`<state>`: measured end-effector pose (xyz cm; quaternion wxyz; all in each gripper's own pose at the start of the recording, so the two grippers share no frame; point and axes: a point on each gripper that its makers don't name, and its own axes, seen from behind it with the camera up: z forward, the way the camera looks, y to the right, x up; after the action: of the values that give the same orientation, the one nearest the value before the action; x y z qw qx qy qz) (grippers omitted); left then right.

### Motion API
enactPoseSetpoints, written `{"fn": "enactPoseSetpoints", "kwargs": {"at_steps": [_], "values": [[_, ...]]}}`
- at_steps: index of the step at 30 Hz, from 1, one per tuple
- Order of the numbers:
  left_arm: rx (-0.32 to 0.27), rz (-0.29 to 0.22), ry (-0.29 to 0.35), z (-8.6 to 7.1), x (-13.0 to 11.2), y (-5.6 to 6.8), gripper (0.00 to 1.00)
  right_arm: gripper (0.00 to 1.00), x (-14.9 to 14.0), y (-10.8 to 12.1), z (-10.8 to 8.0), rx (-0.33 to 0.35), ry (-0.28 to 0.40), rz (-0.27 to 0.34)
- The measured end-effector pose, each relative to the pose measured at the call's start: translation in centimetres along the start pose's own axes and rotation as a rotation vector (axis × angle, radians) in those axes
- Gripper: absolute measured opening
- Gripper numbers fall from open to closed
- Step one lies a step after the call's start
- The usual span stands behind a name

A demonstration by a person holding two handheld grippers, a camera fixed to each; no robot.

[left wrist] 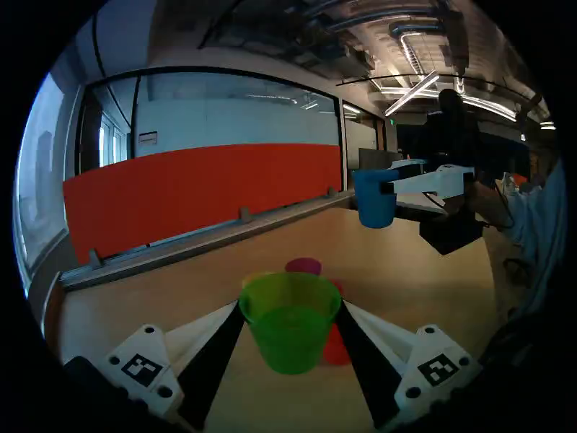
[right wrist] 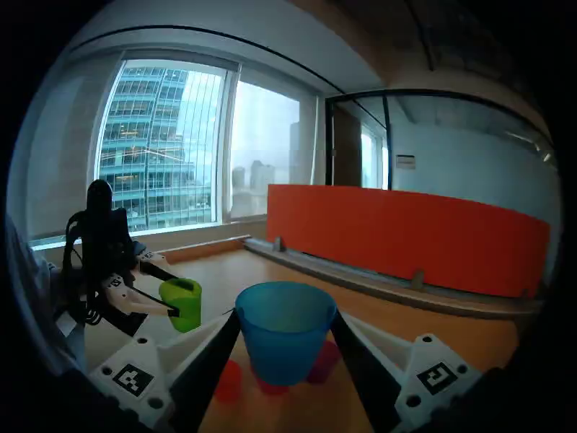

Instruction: Pour water

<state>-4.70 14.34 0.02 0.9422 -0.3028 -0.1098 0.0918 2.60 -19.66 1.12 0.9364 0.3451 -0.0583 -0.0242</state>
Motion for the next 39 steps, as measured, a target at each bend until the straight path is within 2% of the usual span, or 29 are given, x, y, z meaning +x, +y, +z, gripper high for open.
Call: {"fn": "enactPoseSetpoints", "kwargs": {"at_steps": [26,39], "values": [[-0.021,0.015,-0.2,2.3,-6.3,-1.3,0.87,0.92,-11.1,0.2,0.9,0.048,-0.237,0.007],[-0.042,0.031,-0.29,3.0,-9.3,-1.1,0.87,0.92,-14.3,0.3,1.4,0.056,-0.307,0.021]]}}
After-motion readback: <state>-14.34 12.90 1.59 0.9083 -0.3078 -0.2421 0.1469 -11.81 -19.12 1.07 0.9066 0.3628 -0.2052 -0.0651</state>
